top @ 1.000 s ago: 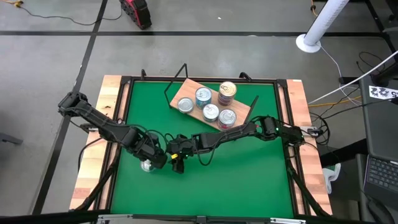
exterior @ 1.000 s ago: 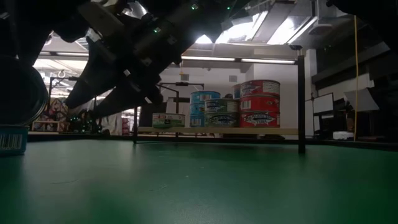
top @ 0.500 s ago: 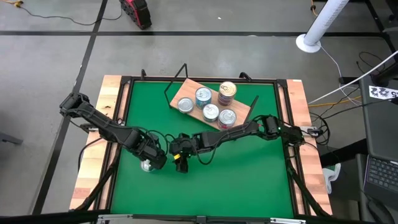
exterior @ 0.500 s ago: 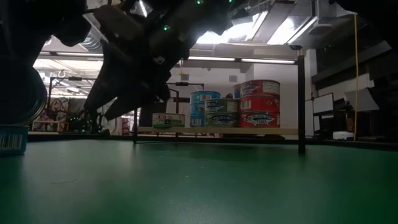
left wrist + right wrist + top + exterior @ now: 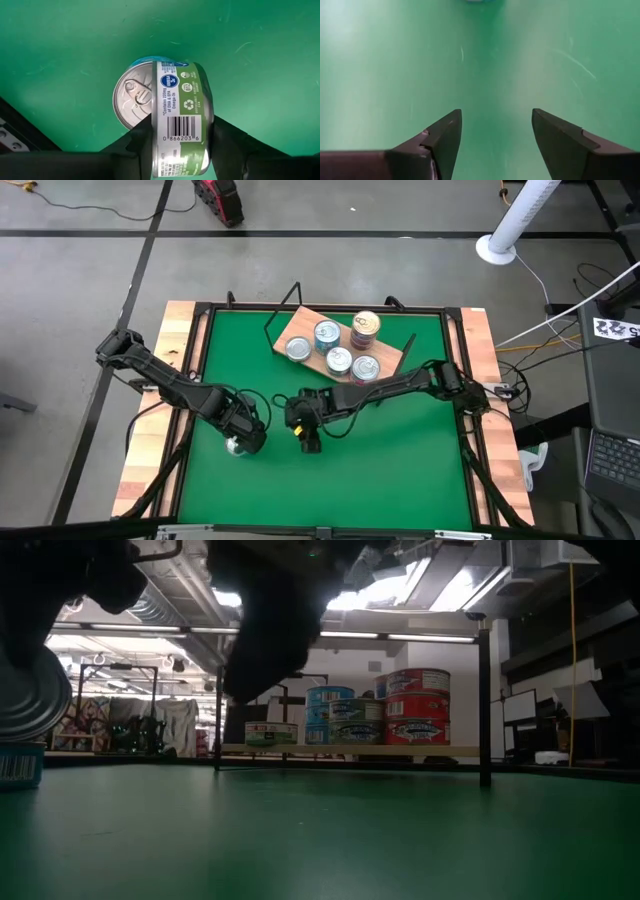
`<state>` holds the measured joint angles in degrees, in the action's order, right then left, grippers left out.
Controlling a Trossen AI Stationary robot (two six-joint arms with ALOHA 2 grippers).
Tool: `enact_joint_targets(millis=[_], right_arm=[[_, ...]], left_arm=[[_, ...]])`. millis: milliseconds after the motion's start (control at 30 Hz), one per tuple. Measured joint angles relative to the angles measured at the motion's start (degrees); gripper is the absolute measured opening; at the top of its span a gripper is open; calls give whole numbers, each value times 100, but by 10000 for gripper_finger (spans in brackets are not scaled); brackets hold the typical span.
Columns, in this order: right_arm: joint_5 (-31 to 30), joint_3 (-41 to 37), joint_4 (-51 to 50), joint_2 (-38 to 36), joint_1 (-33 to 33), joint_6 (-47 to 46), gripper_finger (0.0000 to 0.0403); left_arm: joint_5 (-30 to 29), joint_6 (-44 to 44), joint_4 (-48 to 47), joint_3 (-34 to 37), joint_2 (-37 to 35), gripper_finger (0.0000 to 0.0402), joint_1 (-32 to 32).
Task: Stack canned seafood by type on shelf
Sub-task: Stack the light green tuna can on top of the light green tuna can on the shelf
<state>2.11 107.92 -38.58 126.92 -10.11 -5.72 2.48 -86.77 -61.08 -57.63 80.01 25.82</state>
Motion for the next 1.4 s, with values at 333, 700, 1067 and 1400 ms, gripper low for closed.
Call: enact_joint_targets(millis=[333, 700, 1067, 1400], right_arm=[[-686, 0, -1512, -701, -3, 326, 241], [-1052, 0, -2592, -1351, -4, 263, 241], [-1999, 0, -3987, -1738, -337, -198, 241], [-3019, -92, -5107, -2359, -608, -772, 241]], left_arm=[[-44, 436, 13, 0, -9, 142, -7], [-781, 1453, -342, -736, -11, 141, -198], [-2272, 3219, -484, -1327, -13, 145, -819], [-3434, 5306, 87, -1327, -13, 147, -1567]])
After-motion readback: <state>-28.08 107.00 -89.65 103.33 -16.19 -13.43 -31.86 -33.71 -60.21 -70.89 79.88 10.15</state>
